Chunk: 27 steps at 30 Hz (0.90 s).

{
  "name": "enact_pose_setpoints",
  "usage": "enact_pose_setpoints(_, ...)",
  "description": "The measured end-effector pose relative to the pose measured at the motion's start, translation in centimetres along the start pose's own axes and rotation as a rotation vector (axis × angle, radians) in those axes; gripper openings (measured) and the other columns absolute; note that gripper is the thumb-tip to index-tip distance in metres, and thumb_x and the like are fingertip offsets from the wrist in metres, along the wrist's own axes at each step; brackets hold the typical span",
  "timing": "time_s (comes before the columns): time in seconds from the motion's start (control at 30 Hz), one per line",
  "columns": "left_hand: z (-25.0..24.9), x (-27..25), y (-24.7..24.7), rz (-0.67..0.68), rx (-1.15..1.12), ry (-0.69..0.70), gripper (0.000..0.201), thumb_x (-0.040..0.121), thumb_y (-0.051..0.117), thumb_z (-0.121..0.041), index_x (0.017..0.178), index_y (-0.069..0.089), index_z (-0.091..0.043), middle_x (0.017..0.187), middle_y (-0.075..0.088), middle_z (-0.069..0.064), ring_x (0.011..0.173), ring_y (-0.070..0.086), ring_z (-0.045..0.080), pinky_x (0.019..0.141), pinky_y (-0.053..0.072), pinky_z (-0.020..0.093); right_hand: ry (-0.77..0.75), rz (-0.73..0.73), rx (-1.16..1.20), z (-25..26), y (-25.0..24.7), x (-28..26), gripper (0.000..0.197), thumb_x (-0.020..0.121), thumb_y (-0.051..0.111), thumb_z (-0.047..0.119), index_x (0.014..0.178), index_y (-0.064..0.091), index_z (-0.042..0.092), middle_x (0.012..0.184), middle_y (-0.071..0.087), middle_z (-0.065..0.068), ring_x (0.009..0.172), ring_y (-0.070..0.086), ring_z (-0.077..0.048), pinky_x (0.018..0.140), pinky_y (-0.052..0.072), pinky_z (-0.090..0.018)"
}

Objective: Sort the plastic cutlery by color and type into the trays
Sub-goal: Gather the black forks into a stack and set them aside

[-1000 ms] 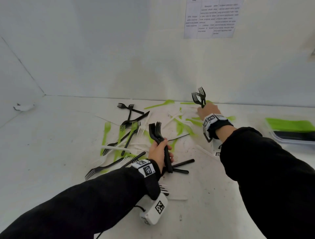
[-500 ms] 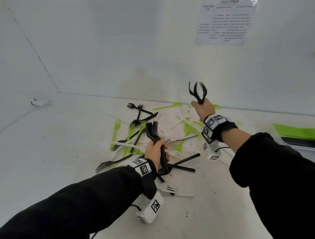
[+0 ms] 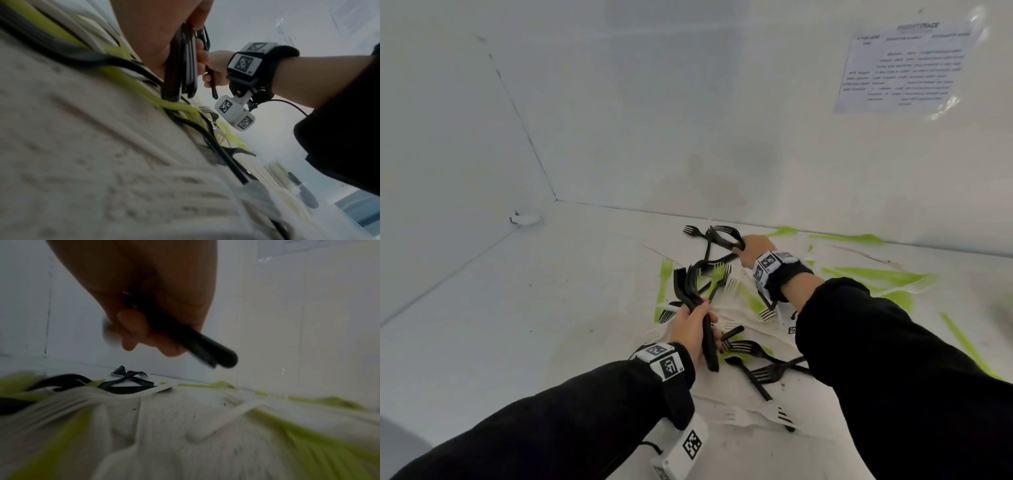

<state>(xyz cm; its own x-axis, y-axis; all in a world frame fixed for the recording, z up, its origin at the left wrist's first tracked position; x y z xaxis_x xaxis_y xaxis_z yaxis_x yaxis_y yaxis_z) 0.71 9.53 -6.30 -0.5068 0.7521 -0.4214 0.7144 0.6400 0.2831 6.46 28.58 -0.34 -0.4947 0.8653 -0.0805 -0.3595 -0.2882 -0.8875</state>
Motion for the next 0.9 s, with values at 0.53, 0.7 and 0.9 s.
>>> enact_pose_setpoints(0.53,-2.0,3.5,-2.6,0.024,0.039,-0.020,0.009,0.098,0.045,-0.014,0.090,0.049,-0.013,0.062,0.050,0.003,0.036,0.043,0.014,0.040,0.038,0.023,-0.160,0.181,-0.450,2.5,5.1,5.1,0.022,0.085,0.056,0.015,0.106,0.063,0.013,0.109,0.065,-0.009,0.100,0.064,-0.029,0.075,0.049,-0.031)
enact_pose_setpoints(0.7,-1.9,3.7,-2.1,0.047,0.035,-0.020,0.010,0.098,0.044,-0.014,0.089,0.049,-0.014,0.063,0.049,0.003,0.036,0.043,0.013,0.040,0.038,0.022,-0.041,0.062,-0.096,1.8,3.1,5.6,0.030,0.094,0.049,0.016,0.114,0.056,-0.004,0.117,0.061,-0.023,0.110,0.057,-0.035,0.084,0.043,-0.033)
enact_pose_setpoints(0.9,-1.9,3.7,-2.0,0.053,0.022,-0.024,0.010,0.097,0.045,-0.015,0.089,0.050,-0.014,0.063,0.049,0.003,0.038,0.043,0.013,0.042,0.038,0.024,-0.038,-0.034,0.226,2.0,0.5,3.8,0.024,0.093,0.052,0.018,0.110,0.060,0.003,0.098,0.070,-0.015,0.103,0.061,-0.027,0.066,0.037,-0.024)
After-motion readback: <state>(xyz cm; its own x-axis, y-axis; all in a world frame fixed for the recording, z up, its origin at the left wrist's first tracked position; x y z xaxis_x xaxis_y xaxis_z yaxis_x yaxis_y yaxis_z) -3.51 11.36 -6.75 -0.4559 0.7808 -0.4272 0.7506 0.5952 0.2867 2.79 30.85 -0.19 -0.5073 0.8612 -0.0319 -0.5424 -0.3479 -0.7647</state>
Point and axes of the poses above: each hand's wrist, its own x-axis towards the middle knuckle, its own y-axis out of the palm, z = x × y, the point moved 7 cm from there along x, towards the middle knuckle
